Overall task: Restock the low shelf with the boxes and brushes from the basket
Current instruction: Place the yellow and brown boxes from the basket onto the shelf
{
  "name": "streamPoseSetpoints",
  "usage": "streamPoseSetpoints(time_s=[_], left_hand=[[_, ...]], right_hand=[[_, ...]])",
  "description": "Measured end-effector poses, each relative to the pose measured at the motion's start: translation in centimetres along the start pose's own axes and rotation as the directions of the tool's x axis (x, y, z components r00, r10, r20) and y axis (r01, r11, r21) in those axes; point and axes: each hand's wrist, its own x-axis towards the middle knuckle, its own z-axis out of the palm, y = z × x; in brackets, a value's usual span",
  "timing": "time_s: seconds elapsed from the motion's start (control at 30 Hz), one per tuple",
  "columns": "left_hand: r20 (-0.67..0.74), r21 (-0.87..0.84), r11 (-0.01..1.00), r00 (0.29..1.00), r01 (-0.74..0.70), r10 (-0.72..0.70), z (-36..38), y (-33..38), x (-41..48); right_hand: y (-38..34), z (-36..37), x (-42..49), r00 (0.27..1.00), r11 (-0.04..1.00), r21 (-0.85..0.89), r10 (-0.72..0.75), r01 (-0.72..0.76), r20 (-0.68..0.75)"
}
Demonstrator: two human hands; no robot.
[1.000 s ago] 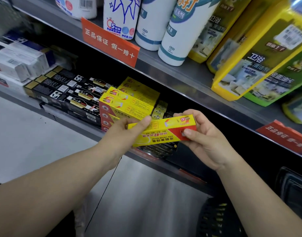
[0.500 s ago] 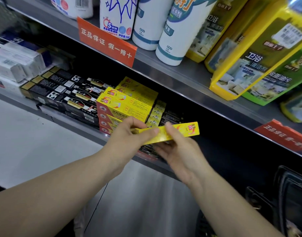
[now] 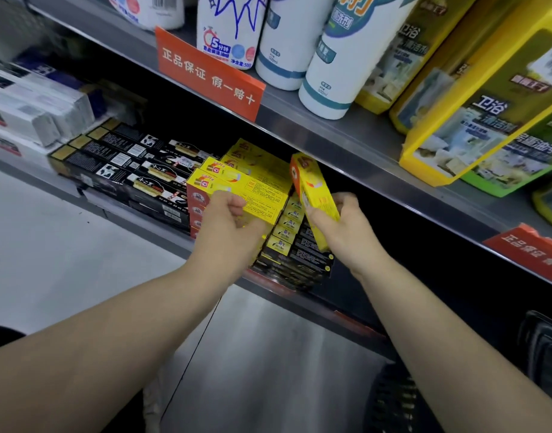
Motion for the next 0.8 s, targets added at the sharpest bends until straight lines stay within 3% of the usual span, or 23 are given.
streamPoseSetpoints(time_s=[0.1, 0.23, 0.5, 0.8], left_hand=[[-0.066, -0.062, 0.977, 0.976, 0.203, -0.207, 0.1, -0.7, 0.5], [-0.022, -0.152, 0.911, 0.920, 0.384, -0.392, 0.1, -1.2, 1.4], [0.043, -0.217, 0.881, 0.906, 0.420, -0.422, 0.8, -1.4, 2.2], [0.033, -0.135, 0.912, 0.922, 0.386, -0.386, 1.1, -1.0, 1.8]], right_hand=[[-1.1, 0.5, 2.9, 0.994, 0.988, -0.112, -0.106, 0.103, -0.023], [-3.2, 1.9, 6.4, 0.990, 0.970, -0.238, -0.021, 0.054, 0.140], [-3.1, 4.9, 7.9, 0.926, 0.978, -0.108, -0.131, 0.179, 0.353], [-1.6, 5.4, 7.8, 0.956, 0.992, 0.000, -0.119, 0.123, 0.268]])
